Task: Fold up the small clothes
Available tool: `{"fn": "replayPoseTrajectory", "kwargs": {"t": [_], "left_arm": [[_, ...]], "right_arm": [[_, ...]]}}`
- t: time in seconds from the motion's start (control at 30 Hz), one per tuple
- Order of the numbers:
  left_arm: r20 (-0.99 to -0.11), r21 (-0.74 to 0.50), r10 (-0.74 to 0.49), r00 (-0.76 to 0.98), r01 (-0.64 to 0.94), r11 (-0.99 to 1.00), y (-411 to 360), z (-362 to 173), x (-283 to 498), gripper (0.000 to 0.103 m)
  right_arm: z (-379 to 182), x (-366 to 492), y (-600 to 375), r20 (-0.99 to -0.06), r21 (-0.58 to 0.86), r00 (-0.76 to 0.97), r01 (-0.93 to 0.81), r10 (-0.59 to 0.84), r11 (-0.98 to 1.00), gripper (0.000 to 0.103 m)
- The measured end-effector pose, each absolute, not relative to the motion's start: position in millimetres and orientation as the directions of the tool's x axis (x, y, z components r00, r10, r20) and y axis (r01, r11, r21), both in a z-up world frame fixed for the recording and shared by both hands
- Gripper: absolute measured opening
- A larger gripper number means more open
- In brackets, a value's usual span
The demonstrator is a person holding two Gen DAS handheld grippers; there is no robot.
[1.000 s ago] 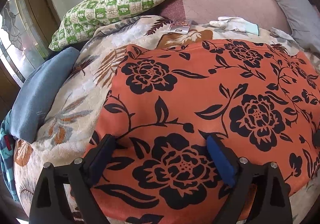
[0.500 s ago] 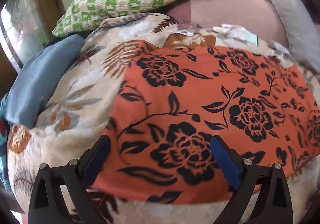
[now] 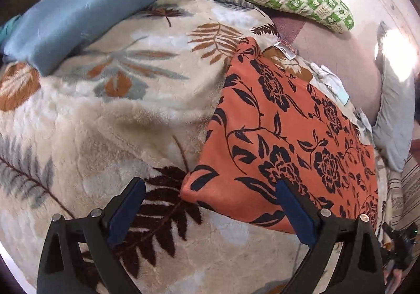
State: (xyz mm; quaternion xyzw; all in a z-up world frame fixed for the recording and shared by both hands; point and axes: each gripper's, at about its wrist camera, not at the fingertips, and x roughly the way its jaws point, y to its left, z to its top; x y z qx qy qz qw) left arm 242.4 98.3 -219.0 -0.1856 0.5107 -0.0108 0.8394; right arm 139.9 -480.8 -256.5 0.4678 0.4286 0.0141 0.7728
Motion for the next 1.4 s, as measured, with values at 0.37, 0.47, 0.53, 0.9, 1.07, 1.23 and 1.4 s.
{"fn": "replayPoseTrajectory", "kwargs": {"t": [0.37,0.47,0.53,0.9,1.07,1.23,1.4], "left_arm": [[-0.788,-0.489,-0.368,0.494,-0.137,0.862,90.6,-228.3,248.8,0.087],[-0.763,-0.527,-0.368,0.531,-0.181,0.830,107.6,-220.1,239.5,0.060],[-0.755,-0.560,-0.378,0.536,-0.228,0.797,120.5,-221.6,228.8,0.056],[-0.729,-0.659,-0.422,0.538,-0.389,0.643,107.3,-237.2,211.5,0.072],[-0.740,-0.657,-0.421,0.524,-0.434,0.616,86.9,-247.1,244.0,0.071],[-0.772,-0.614,-0.347,0.533,-0.481,0.626,87.1,-249.3,252.0,0.033],[-0.789,-0.582,-0.309,0.531,-0.487,0.651,85.4,-249.4,254.3,0.018]], "right_arm": [[-196.3,161.3,-392.8,-0.591,0.564,0.751,0.124,0.294,0.816,0.064],[-202.1,182.2,-359.4,-0.599,0.574,0.705,0.048,0.379,0.818,0.064],[-212.9,198.8,-340.8,-0.609,0.609,0.657,0.027,0.445,0.793,0.064],[-257.1,210.4,-330.2,-0.628,0.696,0.554,0.085,0.547,0.713,0.064],[-263.1,210.0,-339.4,-0.576,0.755,0.564,0.089,0.592,0.649,0.064],[-259.1,209.9,-337.6,-0.591,0.735,0.558,0.076,0.583,0.673,0.064],[-263.6,207.8,-345.9,-0.553,0.778,0.559,0.080,0.618,0.623,0.063]]}}
